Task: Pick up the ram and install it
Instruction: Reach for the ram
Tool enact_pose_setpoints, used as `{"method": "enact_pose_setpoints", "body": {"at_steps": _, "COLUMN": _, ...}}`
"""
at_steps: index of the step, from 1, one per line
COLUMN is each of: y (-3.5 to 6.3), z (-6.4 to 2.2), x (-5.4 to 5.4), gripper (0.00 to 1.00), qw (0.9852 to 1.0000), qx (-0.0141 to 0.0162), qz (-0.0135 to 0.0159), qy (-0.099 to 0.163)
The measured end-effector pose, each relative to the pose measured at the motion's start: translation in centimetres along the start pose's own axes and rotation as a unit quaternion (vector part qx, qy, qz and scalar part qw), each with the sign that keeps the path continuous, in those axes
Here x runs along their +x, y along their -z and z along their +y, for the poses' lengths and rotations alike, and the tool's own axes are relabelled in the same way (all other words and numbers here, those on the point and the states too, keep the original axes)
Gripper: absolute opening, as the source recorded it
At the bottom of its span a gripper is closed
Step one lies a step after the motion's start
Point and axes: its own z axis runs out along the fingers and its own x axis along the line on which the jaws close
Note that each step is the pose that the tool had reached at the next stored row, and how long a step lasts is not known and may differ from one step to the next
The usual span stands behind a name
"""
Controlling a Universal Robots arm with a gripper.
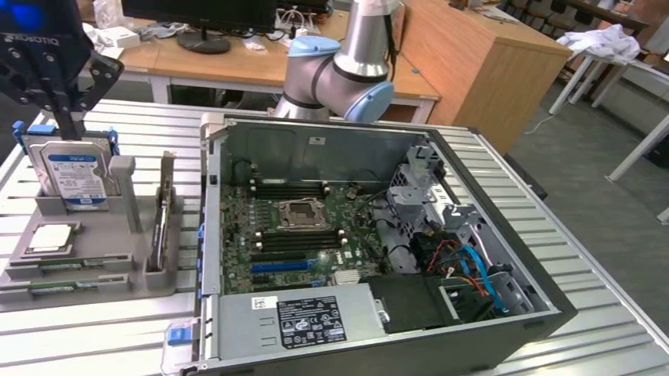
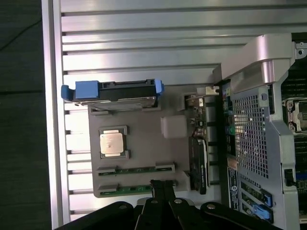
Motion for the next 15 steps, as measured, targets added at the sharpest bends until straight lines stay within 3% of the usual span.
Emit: {"method": "enact_pose_setpoints", "body": {"at_steps": 15, "y": 0.0, "z": -0.16, "x": 2.2, "gripper": 0.11, "qw": 1.0, "qx": 0.0, "qz": 0.0, "qy": 0.0}}
